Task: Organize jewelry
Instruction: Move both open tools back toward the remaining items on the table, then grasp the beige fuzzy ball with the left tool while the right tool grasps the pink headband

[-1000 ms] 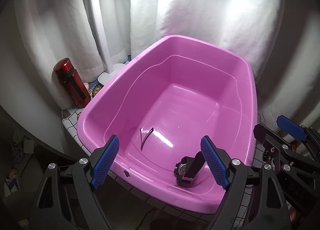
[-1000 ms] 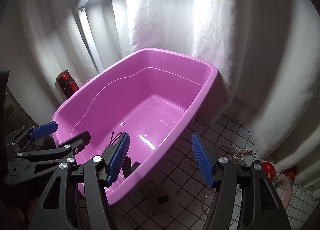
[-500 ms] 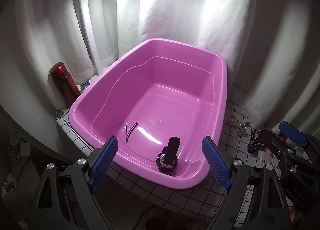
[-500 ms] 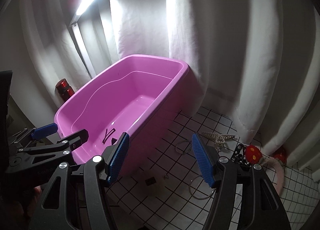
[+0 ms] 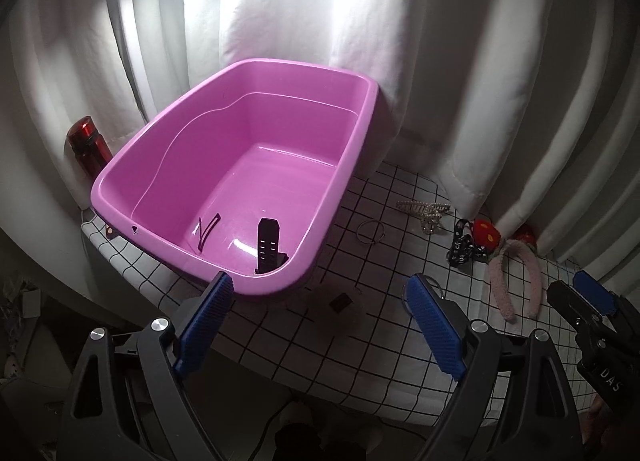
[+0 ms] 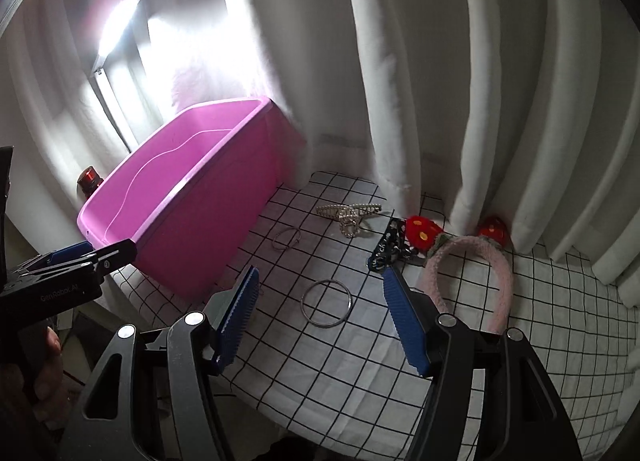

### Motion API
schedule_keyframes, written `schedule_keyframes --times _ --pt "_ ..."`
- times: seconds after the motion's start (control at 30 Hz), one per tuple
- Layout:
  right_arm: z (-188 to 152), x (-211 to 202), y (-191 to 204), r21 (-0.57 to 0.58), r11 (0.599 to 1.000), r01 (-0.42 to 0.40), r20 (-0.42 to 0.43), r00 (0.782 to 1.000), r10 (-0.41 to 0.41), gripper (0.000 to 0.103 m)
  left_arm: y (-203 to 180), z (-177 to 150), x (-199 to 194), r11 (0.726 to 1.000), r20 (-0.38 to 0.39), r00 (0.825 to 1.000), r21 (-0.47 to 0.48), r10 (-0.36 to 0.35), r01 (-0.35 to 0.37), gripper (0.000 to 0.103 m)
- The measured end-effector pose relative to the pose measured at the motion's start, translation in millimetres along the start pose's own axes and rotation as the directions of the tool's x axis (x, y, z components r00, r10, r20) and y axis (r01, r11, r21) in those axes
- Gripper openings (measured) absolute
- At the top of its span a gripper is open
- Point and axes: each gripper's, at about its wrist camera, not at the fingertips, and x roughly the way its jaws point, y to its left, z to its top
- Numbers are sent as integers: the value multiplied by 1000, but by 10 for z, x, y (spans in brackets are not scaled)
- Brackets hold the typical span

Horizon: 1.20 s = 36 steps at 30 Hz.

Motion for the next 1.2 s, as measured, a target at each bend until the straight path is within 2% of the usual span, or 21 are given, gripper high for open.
schedule_keyframes --times 0.23,0.5,0.7,1.0,1.2 --pt "-355 -78 -482 83 995 50 -26 999 -48 62 -182 -273 25 1000 -23 999 -6 -21 21 88" --pt "-589 28 -815 117 990 74 -55 996 -67 62 -279 -515 169 1000 -41 999 -29 -5 3 88" --pt "-734 217 -953 115 991 63 -95 994 -52 62 -326 -659 378 999 -66 997 -42 25 -28 88" --pt "-863 499 -1071 105 994 36 -110 994 -25 62 -304 -807 803 993 -68 994 -76 87 -92 88" --pt "-927 786 -1183 124 992 28 -134 991 -11 62 -338 -827 1155 993 -77 993 -71 91 -96 88"
